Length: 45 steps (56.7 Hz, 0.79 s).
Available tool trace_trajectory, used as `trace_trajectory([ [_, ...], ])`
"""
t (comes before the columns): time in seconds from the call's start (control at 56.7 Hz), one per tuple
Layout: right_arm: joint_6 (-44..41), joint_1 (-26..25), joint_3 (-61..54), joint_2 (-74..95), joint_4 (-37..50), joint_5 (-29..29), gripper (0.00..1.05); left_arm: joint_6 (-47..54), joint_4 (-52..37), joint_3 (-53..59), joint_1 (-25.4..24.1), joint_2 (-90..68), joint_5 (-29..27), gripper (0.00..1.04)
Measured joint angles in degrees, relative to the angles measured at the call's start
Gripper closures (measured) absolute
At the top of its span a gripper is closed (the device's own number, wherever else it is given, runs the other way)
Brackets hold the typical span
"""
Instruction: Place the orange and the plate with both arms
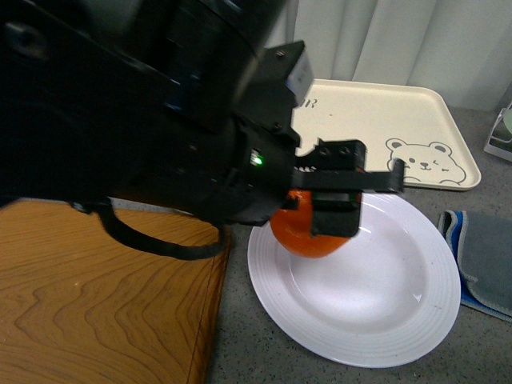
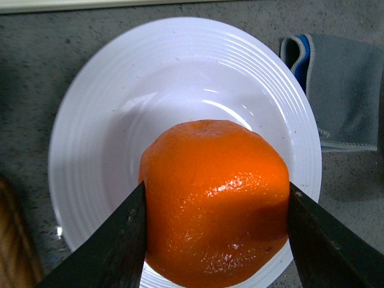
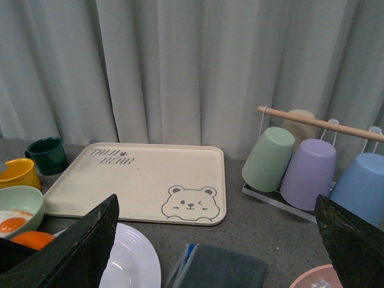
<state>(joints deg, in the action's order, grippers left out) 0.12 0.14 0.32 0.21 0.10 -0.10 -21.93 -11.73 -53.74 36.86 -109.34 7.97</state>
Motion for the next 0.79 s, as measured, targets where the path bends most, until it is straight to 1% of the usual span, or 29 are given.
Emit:
trace_trajectory([
  [0.212,0.00,0.00,0.00,0.00,0.00,0.00,0.09,-1.16,-0.07,-4.85,1.40,-6.69,-0.92,0.48],
  [0.423,0.00,0.00,0.02,0.00,0.00,0.02,0.09,-1.99,0.11,-5.75,1.40,-9.25,-0.28,0.48],
  [0.458,0.00,0.00,0.00,0.00,0.00,0.00,0.09,-2.27,0.11,-5.75,1.40,-9.44,-0.28,0.46],
  [0.511,0.00,0.00,0.00,0.00,0.00,0.02,0.09,-2.29,0.09,-5.75,1.40,-9.57,-0.46,0.36],
  [0.67,0.00,0.00,0.00,0.00,0.00,0.00,0.09,-3.78,-0.85,-5.73,1.18,-9.44,0.70,0.12],
  [0.705,0.00,0.00,0.00,0.00,0.00,0.02,0.09,-4.13,-1.22,-5.55,1.09,-9.33,0.81,0.06],
  [0.723,0.00,0.00,0.00,0.00,0.00,0.02,0.09,-4.20,-1.27,-5.49,1.01,-9.22,0.85,0.05],
  [0.793,0.00,0.00,0.00,0.00,0.00,0.00,0.09,-4.68,-1.73,-4.83,0.50,-8.50,0.85,0.07],
])
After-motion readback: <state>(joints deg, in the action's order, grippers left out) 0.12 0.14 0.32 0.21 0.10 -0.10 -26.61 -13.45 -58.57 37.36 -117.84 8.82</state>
